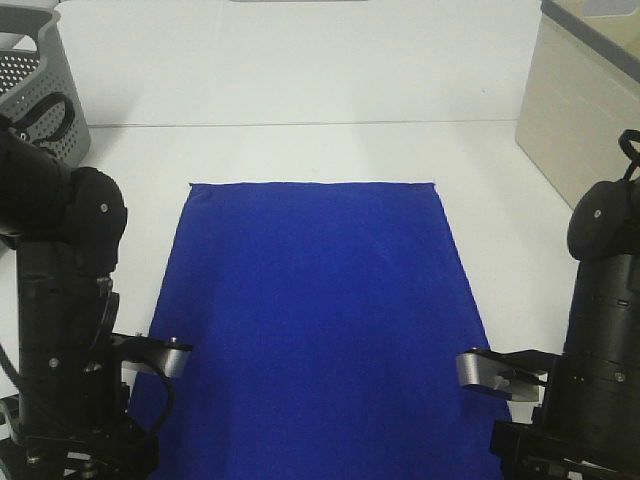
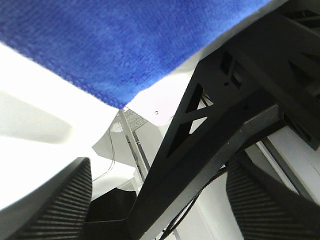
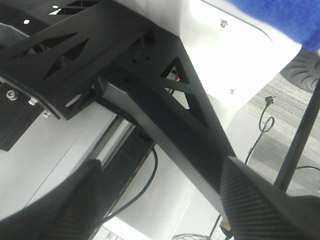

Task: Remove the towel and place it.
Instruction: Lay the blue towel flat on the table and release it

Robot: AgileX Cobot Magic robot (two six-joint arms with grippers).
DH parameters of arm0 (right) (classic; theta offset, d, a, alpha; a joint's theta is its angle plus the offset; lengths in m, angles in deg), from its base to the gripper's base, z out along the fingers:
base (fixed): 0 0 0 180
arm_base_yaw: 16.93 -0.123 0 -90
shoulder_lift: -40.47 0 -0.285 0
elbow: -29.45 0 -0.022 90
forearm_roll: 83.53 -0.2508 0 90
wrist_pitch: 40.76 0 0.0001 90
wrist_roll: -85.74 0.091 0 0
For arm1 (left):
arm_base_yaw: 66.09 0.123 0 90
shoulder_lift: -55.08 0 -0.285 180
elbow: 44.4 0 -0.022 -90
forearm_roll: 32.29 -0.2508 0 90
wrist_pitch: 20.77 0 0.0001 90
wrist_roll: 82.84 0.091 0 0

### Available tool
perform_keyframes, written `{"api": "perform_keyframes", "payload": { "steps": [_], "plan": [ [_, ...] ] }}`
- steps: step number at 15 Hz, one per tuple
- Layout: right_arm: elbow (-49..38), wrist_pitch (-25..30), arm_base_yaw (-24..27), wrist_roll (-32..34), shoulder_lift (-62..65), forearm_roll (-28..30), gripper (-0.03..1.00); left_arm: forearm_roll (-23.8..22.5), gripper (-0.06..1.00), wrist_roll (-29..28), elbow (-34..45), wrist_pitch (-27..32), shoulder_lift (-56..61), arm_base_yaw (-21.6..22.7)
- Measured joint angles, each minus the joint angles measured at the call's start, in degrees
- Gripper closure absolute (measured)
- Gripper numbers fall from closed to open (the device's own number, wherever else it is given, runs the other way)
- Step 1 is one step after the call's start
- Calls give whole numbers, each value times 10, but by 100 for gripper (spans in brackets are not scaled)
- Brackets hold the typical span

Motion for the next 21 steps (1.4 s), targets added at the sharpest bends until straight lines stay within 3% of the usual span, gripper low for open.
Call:
{"api": "perform_keyframes", "payload": {
  "steps": [5,10,15,17,18,21],
  "plan": [
    [81,7,0,13,-1,6,29,-5,24,-9,-27,2,60,0],
    [219,10,0,82,20,64,29,-88,24,-89,-134,4,97,13],
    [460,11,7,158,19,194,29,-129,24,-105,-286,5,89,112],
    [548,11,37,163,-7,170,28,-139,24,-106,-338,5,72,147],
    [619,11,74,166,-38,140,18,-158,24,-106,-380,5,55,162],
    [720,12,84,167,-94,172,6,-166,24,-115,-437,5,17,174]
  ]
}}
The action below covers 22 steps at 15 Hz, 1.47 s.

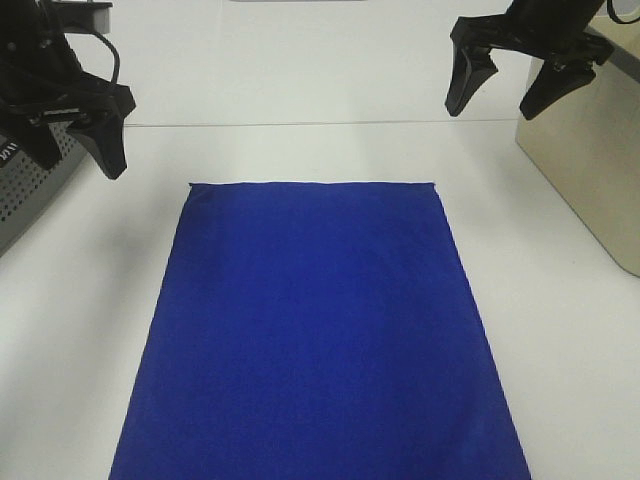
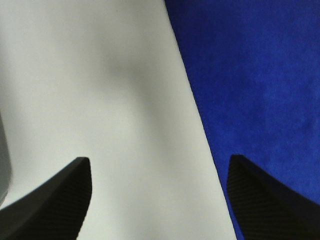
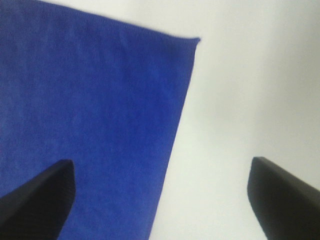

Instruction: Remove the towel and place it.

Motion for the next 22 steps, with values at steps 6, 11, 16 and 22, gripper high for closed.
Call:
{"api": "perform_keyframes", "payload": {
  "steps": [6,11,16,22],
  "plan": [
    [57,0,0,0,-111,3,5,-16,24,-26,-107,2,-123,1],
    [113,0,0,0,-180,-16,5,-17,24,-34,-199,2,-213,1],
    [152,0,0,0,-239,-28,5,0,24,-48,-266,2,-274,1],
    [173,1,0,-2,-271,-29,5,35,24,-48,-266,-22,-299,2]
  ]
}}
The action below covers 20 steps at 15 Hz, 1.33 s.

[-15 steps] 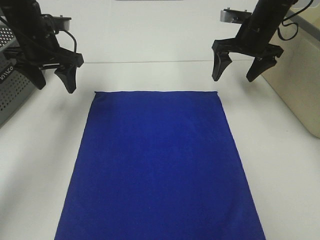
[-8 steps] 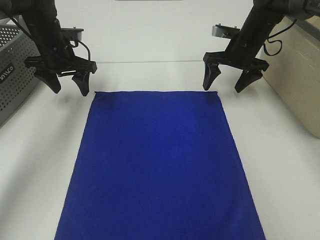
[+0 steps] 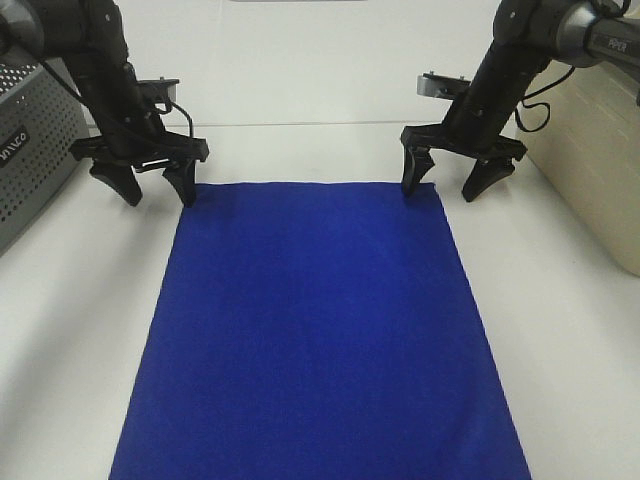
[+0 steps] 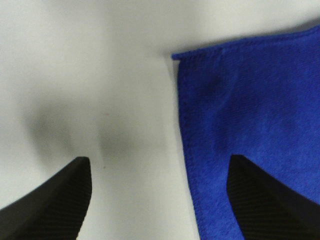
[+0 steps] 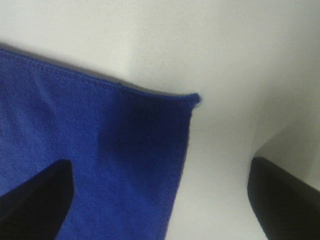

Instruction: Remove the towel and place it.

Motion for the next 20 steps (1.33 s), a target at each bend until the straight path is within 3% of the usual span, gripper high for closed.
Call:
{"api": "perform_keyframes", "payload": {
  "steps": [8,20],
  "plan": [
    [1,0,0,-1,-1,-6,5,41,24,13,-7,-18,-24,0],
    [1,0,0,-1,-2,-25,6,42,24,14,-9,-17,-26,0]
  ]
}}
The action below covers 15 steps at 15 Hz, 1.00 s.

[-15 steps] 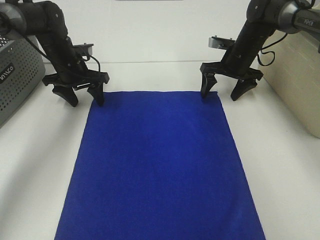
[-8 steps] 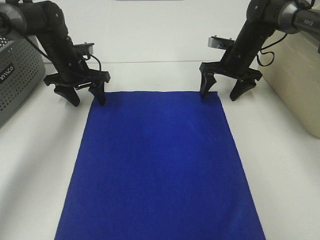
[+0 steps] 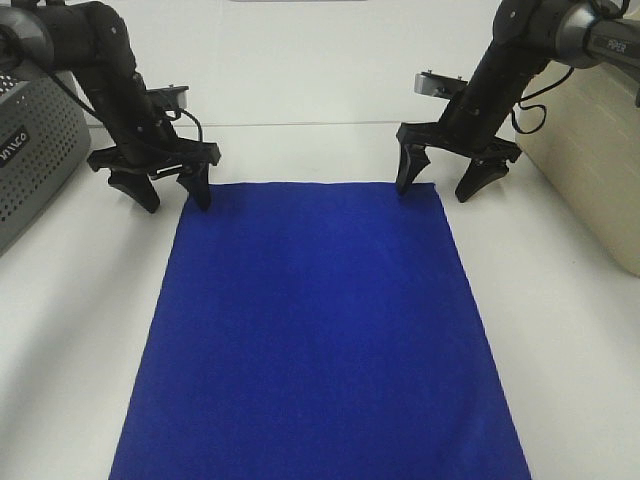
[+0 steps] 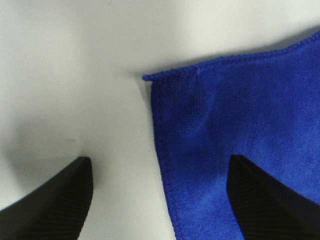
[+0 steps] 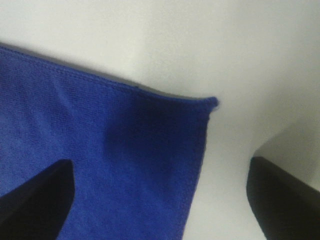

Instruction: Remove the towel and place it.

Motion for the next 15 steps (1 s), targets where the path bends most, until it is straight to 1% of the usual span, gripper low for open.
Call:
{"api": "perform_keyframes", "payload": {
  "steps": [1,6,9,12,15],
  "plan": [
    [0,0,0,0,0,-3,7,0,24,0,0,0,0,0],
    [0,-9,0,0,-4,-22,15,30,24,0,0,-23,-1,-2],
    [0,-13,0,0,-5,-28,18,34,28,5,0,-33,-2,-12],
    [0,-15,-1,0,-6,-44,20,52,29,5,-3,-40,-9,-21],
    [0,-16,-19,-2,-6,-48,22,61,29,5,-6,-42,-13,-37]
  ]
}}
